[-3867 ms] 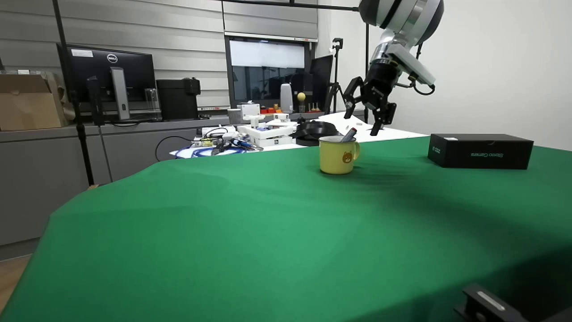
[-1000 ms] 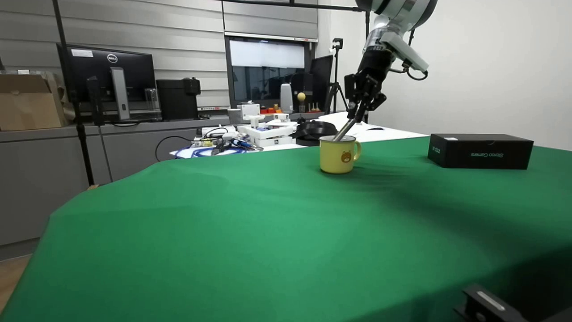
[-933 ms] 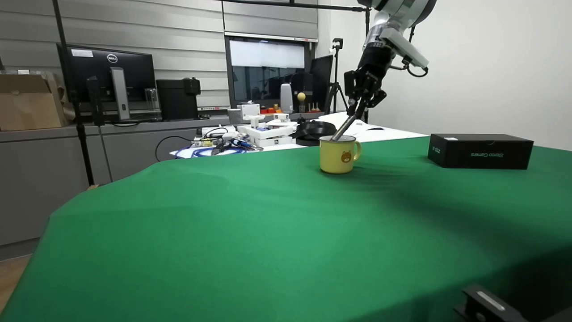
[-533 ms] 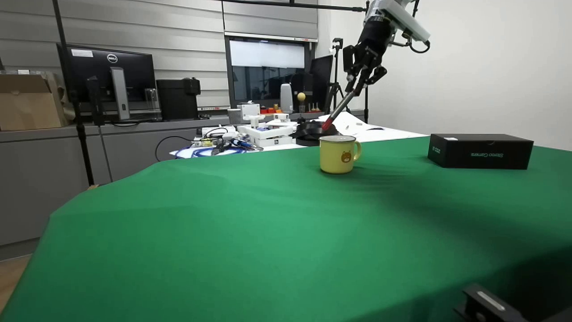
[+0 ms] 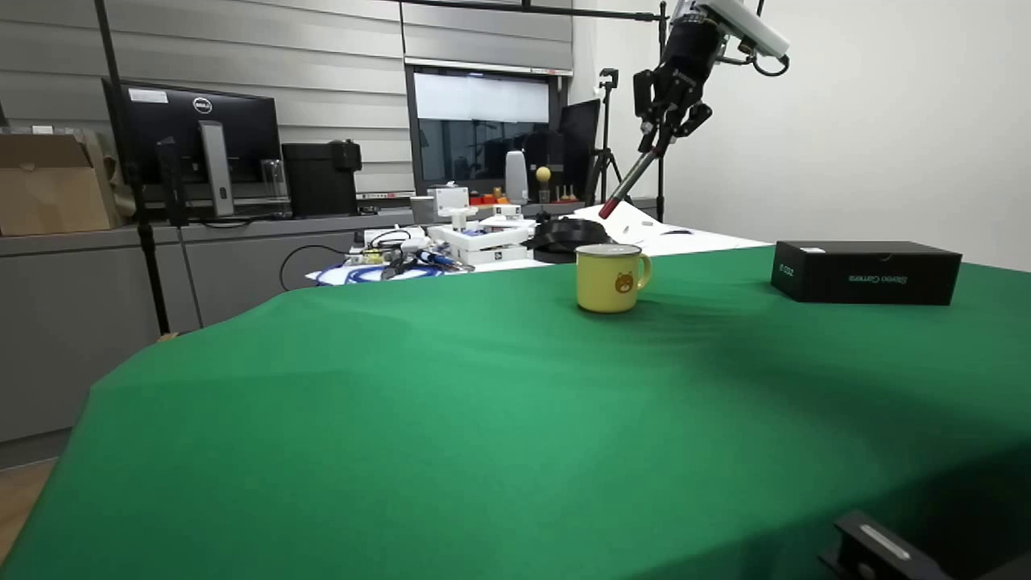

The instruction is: Remove the marker from the cup and put it on the table

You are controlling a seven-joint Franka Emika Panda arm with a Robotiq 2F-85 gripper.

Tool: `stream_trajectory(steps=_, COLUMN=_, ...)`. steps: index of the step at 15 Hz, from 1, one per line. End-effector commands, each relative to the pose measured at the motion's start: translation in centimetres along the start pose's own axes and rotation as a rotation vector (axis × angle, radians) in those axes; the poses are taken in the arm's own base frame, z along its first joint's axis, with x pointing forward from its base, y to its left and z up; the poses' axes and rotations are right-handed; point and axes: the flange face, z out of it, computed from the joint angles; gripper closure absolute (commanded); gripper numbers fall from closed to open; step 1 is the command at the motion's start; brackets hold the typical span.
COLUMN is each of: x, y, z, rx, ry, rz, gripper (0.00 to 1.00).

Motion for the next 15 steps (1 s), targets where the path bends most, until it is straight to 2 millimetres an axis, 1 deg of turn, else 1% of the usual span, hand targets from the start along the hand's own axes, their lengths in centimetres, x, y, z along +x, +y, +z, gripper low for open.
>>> stream_trajectory(steps=1, x=2.7, y=2.0, z=-0.5, rx=-0.052, ry=0.021, rz=0.001, gripper=0.94)
stream_trajectory(steps=4, x=4.8, y=4.4, z=0.4, rx=-0.090, ry=0.061, rz=0.015, gripper=0.94)
stream_trajectory(steps=6, x=6.3, y=6.1, z=1.5, rx=-0.157, ry=0.145, rz=0.010, gripper=0.94)
stream_trajectory(steps=8, x=7.3, y=7.4, z=2.6, rx=-0.222, ry=0.224, rz=-0.004, gripper=0.94)
stream_trajectory(steps=11, x=7.5, y=9.0, z=4.8, rx=-0.271, ry=0.277, rz=0.005, gripper=0.94)
stream_trajectory(steps=15, x=6.3, y=11.1, z=7.9, rx=-0.296, ry=0.262, rz=0.046, gripper=0.94)
